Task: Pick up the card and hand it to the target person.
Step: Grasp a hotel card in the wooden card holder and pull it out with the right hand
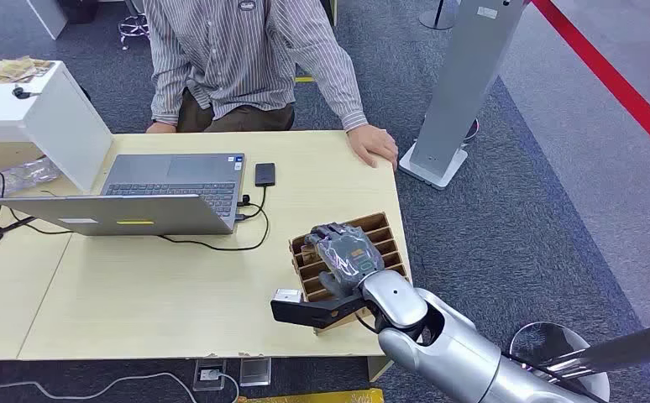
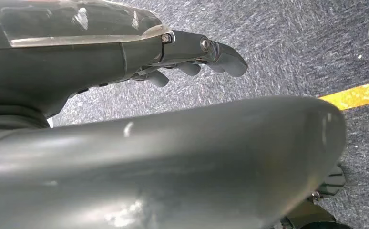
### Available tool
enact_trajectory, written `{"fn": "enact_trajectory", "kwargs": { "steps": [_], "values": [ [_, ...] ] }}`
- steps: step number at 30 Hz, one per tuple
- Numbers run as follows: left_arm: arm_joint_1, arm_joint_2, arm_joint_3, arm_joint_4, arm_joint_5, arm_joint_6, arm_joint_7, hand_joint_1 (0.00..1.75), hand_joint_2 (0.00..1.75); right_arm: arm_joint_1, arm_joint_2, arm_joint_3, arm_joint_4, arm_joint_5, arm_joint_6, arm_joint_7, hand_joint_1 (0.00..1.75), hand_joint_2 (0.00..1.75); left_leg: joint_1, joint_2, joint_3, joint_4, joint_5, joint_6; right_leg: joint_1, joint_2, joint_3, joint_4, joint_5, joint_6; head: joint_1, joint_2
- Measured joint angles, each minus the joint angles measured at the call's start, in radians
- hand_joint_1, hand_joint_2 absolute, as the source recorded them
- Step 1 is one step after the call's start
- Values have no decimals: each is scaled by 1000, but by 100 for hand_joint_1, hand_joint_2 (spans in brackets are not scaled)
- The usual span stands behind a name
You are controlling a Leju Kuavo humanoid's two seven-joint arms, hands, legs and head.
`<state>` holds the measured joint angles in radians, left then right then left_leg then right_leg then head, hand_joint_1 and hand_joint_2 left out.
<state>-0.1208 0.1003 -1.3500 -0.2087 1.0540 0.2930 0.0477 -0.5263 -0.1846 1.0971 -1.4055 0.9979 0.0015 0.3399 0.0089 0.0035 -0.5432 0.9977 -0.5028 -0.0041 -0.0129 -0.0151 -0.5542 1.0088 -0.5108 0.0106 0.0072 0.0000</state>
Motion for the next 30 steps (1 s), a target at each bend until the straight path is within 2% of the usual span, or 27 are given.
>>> {"fn": "enact_trajectory", "kwargs": {
  "steps": [4,7,12,15,17,25,30],
  "values": [
    [0,0,0,0,0,0,0,0,0,-2,0,0,3,0,-2,0,64,175,0,0,0,0,0,0,0,0,0,0,0,0,0,0],
    [0,0,0,0,1,0,0,0,0,-2,0,0,6,0,-2,0,69,175,0,0,0,0,0,0,0,0,0,0,0,0,0,0],
    [0,0,0,0,7,0,-5,0,0,-8,2,0,11,-1,-8,2,96,175,0,0,0,0,0,0,0,0,0,0,0,0,0,0],
    [0,0,0,0,12,0,-6,0,0,-11,1,0,14,-2,-12,8,124,175,0,0,0,0,0,0,0,0,0,0,0,0,0,0],
    [0,0,0,0,15,-1,-6,0,0,-11,0,-1,15,-2,-12,12,134,175,0,0,0,0,0,0,0,0,0,0,0,0,0,0],
    [0,0,0,0,16,-2,-6,0,0,-13,0,-2,13,-2,-13,16,132,175,0,0,0,0,0,0,0,0,0,0,0,0,0,0],
    [0,0,0,0,15,-2,-6,0,0,-13,0,-2,11,-2,-13,20,138,175,0,0,0,0,0,0,0,0,0,0,0,0,0,0]
  ]
}}
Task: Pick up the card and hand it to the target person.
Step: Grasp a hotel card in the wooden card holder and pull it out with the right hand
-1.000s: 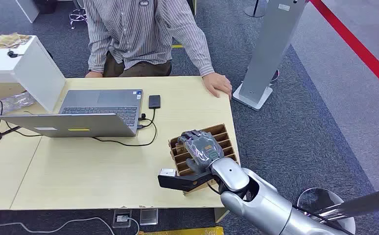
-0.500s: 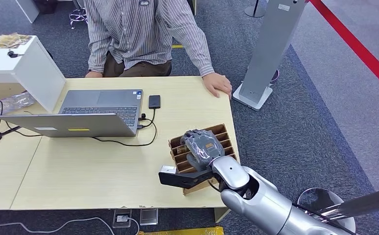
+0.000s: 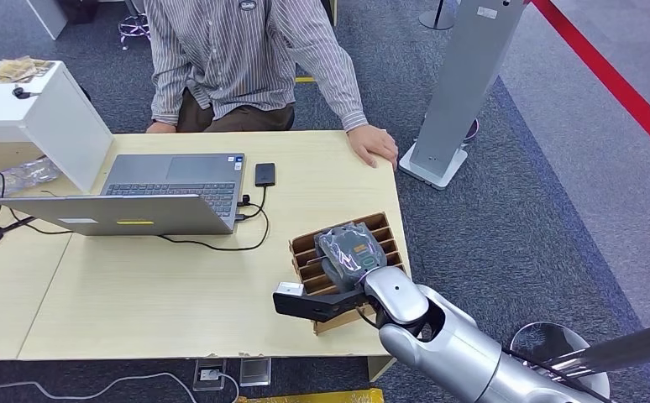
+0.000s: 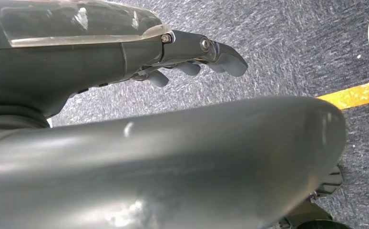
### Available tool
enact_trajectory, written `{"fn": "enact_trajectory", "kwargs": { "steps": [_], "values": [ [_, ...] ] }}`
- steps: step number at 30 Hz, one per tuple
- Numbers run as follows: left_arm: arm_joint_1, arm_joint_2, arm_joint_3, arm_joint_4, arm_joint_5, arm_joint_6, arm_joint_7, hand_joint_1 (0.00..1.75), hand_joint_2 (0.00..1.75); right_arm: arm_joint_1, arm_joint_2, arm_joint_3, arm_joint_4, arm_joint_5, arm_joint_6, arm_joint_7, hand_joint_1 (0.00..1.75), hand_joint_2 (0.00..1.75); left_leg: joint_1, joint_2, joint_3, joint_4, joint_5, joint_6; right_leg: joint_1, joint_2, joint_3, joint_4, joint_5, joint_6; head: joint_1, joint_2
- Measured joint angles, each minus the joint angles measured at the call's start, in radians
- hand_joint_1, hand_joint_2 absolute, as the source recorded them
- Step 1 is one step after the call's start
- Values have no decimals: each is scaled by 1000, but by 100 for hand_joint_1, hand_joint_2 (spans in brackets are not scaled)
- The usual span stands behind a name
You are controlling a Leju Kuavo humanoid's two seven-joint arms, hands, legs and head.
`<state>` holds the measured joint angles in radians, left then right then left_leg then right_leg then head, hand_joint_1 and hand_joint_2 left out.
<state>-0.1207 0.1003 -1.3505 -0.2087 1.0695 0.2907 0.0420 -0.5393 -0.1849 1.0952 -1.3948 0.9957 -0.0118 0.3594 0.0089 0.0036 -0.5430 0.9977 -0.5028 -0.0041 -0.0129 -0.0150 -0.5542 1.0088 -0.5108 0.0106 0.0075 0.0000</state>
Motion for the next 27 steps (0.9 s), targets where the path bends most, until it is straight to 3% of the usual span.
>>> {"fn": "enact_trajectory", "kwargs": {
  "steps": [6,27],
  "values": [
    [0,0,-2,0,-2,0,0,0,0,0,-1,0,-4,0,0,7,175,175,0,0,0,0,0,0,0,0,0,0,0,0,0,0],
    [0,0,-3,0,1,21,-13,0,0,4,-18,-27,-55,-44,-14,22,175,175,0,0,0,0,0,0,0,0,0,0,0,0,0,0]
  ]
}}
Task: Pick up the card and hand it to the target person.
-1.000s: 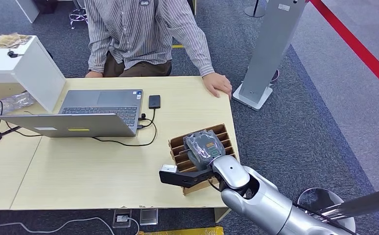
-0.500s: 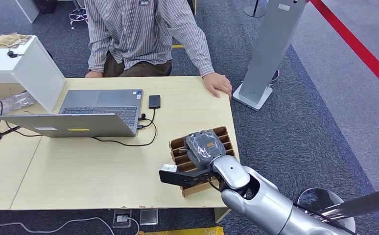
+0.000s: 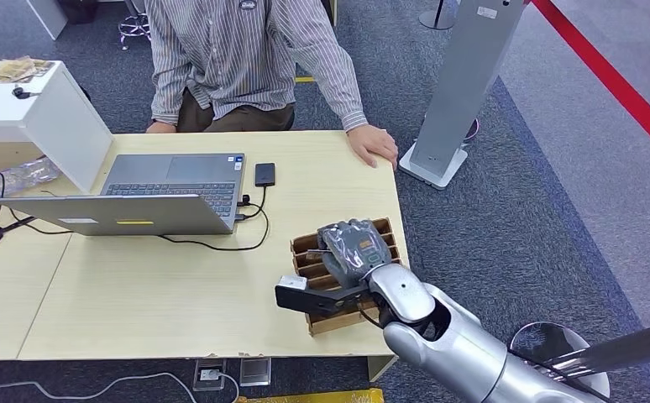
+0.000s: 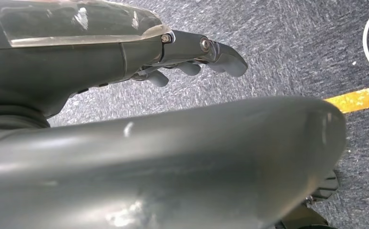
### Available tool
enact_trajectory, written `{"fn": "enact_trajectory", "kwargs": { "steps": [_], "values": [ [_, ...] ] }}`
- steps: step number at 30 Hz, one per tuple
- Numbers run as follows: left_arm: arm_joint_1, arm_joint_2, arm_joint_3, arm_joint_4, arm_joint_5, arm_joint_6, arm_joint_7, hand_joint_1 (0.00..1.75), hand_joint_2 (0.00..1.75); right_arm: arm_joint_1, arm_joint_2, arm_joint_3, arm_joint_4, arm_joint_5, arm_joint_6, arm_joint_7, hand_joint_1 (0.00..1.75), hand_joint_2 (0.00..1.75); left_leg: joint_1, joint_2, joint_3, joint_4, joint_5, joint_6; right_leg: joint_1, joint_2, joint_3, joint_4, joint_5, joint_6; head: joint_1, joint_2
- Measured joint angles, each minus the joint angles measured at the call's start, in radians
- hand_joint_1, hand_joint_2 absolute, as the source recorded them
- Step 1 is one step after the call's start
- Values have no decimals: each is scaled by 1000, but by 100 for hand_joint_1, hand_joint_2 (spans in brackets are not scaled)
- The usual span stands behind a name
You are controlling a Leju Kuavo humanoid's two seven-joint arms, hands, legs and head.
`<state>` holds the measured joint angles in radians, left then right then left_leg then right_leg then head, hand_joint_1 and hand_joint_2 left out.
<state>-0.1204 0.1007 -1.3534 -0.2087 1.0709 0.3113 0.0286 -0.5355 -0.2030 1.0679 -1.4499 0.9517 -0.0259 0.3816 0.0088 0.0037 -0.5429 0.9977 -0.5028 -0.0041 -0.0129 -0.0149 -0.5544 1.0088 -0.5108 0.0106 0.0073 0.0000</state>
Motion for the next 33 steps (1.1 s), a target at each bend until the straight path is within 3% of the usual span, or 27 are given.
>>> {"fn": "enact_trajectory", "kwargs": {
  "steps": [11,26,29,33],
  "values": [
    [4,2,0,0,18,-1,4,0,0,-87,-98,-113,-235,-312,74,42,175,175,0,0,0,0,0,0,0,0,0,0,0,0,0,0],
    [5,2,1,0,20,-1,5,0,0,-130,-167,-182,-442,-355,87,45,175,175,0,0,0,0,0,0,0,0,0,0,0,0,0,0],
    [4,2,1,0,19,-2,4,0,0,-133,-163,-189,-443,-347,41,26,175,175,0,0,0,0,0,0,0,0,0,0,0,0,0,0],
    [2,1,1,0,12,-2,3,0,0,-131,-137,-194,-368,-286,-136,-64,175,175,0,0,0,0,0,0,0,0,1,0,0,0,0,0]
  ]
}}
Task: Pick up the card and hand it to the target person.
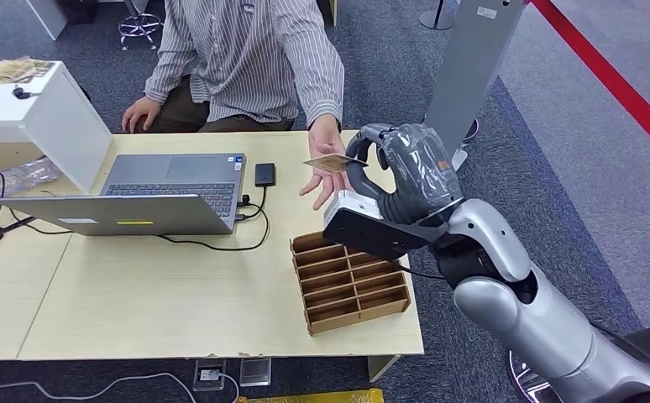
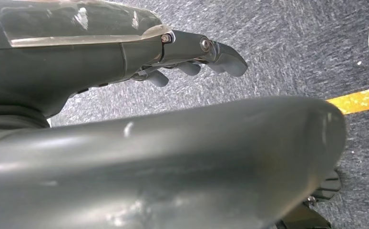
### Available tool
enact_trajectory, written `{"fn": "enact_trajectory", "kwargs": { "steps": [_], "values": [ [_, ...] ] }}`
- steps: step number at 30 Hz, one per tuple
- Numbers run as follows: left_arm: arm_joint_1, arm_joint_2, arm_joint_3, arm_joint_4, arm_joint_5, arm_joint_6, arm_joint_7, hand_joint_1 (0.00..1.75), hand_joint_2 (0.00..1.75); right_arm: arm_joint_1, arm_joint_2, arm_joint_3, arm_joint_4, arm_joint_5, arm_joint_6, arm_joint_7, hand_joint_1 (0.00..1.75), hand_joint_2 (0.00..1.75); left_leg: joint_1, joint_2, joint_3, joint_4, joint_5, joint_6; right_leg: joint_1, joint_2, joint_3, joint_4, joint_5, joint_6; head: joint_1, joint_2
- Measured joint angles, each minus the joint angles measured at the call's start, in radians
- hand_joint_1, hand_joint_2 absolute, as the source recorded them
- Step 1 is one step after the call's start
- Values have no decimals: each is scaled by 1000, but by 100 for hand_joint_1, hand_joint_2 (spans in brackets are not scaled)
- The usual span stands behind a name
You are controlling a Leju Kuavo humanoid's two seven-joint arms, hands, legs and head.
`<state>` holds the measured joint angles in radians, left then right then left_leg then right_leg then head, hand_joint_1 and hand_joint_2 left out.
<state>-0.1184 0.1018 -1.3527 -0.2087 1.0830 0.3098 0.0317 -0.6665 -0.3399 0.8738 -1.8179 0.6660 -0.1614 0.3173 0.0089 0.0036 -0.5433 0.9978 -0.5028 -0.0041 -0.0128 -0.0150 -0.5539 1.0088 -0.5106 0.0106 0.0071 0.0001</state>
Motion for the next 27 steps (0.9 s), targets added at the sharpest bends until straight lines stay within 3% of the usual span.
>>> {"fn": "enact_trajectory", "kwargs": {
  "steps": [3,12,15,16,19,27],
  "values": [
    [-3,-1,0,0,-6,1,-6,0,0,1,26,4,109,38,-105,-62,175,175,0,0,0,0,0,0,0,0,0,0,0,0,0,0],
    [-3,-1,0,0,-10,1,-8,0,0,5,63,31,341,-7,-185,-102,175,175,0,0,0,0,0,0,0,0,0,0,0,0,1,0],
    [-3,-1,0,0,-8,0,-9,0,131,6,69,42,383,-18,-202,-103,44,175,0,0,0,0,0,0,0,0,0,0,0,0,1,0],
    [-3,0,0,0,-7,-2,-9,0,131,5,71,46,394,-21,-208,-103,0,175,0,0,0,0,0,0,0,0,0,0,0,0,1,0],
    [-3,1,0,0,-7,-7,-12,0,0,5,73,55,418,-26,-227,-102,0,175,0,0,0,0,0,0,0,0,0,0,0,0,0,0],
    [-3,3,0,0,8,9,-14,0,0,7,79,54,437,-69,-287,-99,0,175,0,0,0,0,0,0,0,0,-1,0,0,0,0,0]
  ]
}}
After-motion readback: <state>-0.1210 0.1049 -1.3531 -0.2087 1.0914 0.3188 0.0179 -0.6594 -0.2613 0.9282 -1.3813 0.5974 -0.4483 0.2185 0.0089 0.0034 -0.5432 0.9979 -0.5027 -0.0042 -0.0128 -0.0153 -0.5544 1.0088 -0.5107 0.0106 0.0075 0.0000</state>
